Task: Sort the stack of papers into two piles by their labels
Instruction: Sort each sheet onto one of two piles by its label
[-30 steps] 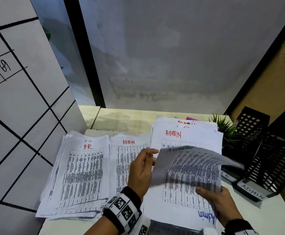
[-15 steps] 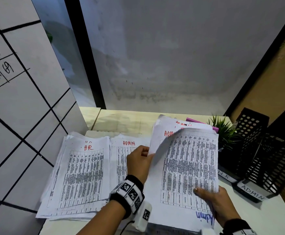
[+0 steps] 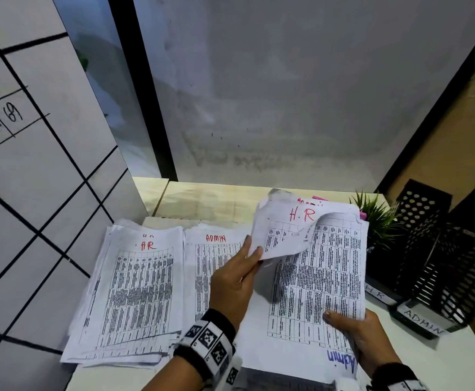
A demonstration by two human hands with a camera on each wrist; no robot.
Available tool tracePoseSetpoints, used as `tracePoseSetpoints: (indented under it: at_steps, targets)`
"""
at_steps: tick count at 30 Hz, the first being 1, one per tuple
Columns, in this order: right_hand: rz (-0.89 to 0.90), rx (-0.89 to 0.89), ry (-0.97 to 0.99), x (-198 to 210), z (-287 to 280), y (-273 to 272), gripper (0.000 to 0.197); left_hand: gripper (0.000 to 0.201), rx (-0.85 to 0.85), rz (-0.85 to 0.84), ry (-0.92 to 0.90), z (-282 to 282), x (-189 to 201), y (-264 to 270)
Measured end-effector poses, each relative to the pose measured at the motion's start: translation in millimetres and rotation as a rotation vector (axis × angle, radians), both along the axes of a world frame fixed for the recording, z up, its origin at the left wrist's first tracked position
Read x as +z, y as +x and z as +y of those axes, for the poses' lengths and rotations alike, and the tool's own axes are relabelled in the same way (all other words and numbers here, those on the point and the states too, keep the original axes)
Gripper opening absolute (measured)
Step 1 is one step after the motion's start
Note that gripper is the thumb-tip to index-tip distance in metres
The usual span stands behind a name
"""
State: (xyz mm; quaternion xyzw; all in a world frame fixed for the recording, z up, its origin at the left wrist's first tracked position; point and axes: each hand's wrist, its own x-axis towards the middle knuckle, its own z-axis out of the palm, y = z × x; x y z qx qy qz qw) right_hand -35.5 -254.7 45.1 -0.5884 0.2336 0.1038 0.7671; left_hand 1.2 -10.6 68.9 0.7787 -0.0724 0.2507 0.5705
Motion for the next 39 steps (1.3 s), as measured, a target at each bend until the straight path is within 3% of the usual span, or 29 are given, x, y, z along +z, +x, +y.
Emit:
tracePoseSetpoints:
  at_steps: [3,7,11,14,16,19,22,27,29,32,35,37,39]
  targets:
    - [-0.001,-0.014,0.003,-1,0,0,0.102,0.027,0.018,-0.04,-0.056,-1,-2,-1]
    - [0.005,0.009,0.001,5,3,0,0.084,0.031,-0.01,0.008,-0.091,1,2,-4]
    - [0.017,-0.004,-0.011,3,2,0,0.088,0.032,-0.025,0.038,-0.078,-1,4,-7]
    - [0.005,-0.008,-0.01,4,1,1,0.075,0.02,-0.064,0.03,-0.053,-2,12,-13]
    - [-0.013,0.002,-0.018,5,0,2,0.068,0.025,-0.15,0.172,-0.104,0,16,-17]
    - [-0.031,0.02,-0.021,5,-1,4,0.075,0.048,-0.247,0.441,-0.122,-1,14,-18]
    - [-0.057,0.026,-0.027,3,-3,5,0.08,0.032,-0.161,0.482,-0.267,-6,11,-16]
    - [-0.101,-0.044,-0.035,14,-3,6,0.031,0.04,0.039,0.393,-0.496,16,5,-10]
    - [-0.128,-0.071,-0.039,16,-6,7,0.027,0.043,0.078,0.355,-0.542,33,0,-7]
    - [-0.134,-0.103,-0.052,18,-14,4,0.031,0.041,0.243,0.387,-0.397,68,-12,0]
    - [-0.115,-0.125,-0.074,15,-25,0,0.04,0.026,0.4,0.395,-0.18,102,-24,6]
    - [-0.114,-0.142,-0.085,18,-29,-2,0.034,0.024,0.43,0.383,-0.081,116,-38,12]
    - [-0.129,-0.164,-0.078,19,-35,-3,0.027,0.033,0.418,0.499,-0.067,124,-56,19]
